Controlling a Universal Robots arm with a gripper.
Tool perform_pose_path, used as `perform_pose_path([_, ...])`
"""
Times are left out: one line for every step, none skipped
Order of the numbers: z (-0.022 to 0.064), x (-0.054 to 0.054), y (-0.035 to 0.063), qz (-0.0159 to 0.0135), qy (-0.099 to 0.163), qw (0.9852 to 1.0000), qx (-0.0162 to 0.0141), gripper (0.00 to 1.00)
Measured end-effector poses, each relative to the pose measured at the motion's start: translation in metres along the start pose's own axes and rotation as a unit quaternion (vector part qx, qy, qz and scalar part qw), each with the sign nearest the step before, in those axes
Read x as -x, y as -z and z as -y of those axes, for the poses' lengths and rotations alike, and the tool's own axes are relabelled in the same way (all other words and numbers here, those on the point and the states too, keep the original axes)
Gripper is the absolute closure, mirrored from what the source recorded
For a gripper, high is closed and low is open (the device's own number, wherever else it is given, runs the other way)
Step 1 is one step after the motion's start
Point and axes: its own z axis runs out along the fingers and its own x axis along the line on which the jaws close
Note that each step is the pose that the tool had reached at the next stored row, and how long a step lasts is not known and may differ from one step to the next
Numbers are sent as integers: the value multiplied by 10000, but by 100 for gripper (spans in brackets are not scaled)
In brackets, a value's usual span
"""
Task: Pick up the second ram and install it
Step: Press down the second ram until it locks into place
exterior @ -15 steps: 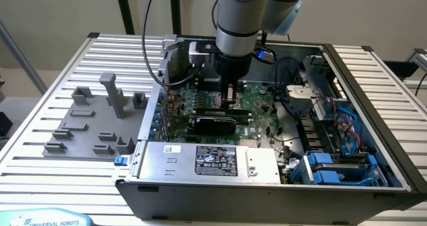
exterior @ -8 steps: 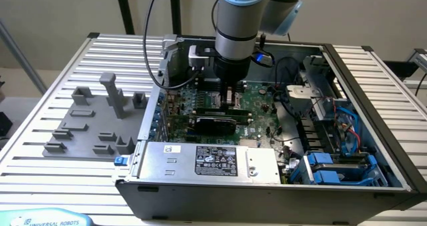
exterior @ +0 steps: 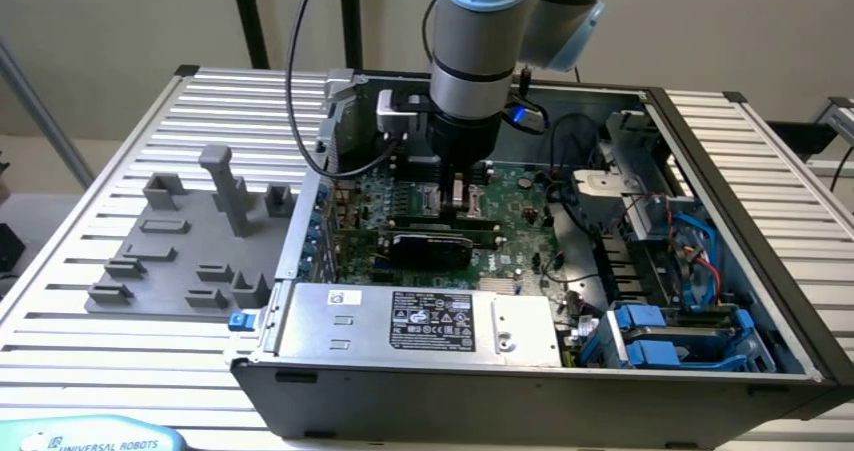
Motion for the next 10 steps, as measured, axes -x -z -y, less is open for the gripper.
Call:
perform_pose_path([5,1,44,1,1,10000,9,89])
perform_pose_path([9,2,77,0,0,10000,22,89])
perform_pose_path([14,2,86,0,0,10000,33,89])
perform_pose_path([15,2,86,1,0,10000,32,89])
perform_pose_path([15,2,86,0,0,10000,33,89])
perform_pose_path([15,2,86,1,0,10000,33,89])
perform_pose_path([15,2,86,0,1,10000,33,89])
perform_pose_path([15,2,87,0,1,10000,33,89])
perform_pose_path([15,2,87,0,2,10000,33,89])
perform_pose_path([15,2,87,0,2,10000,34,89])
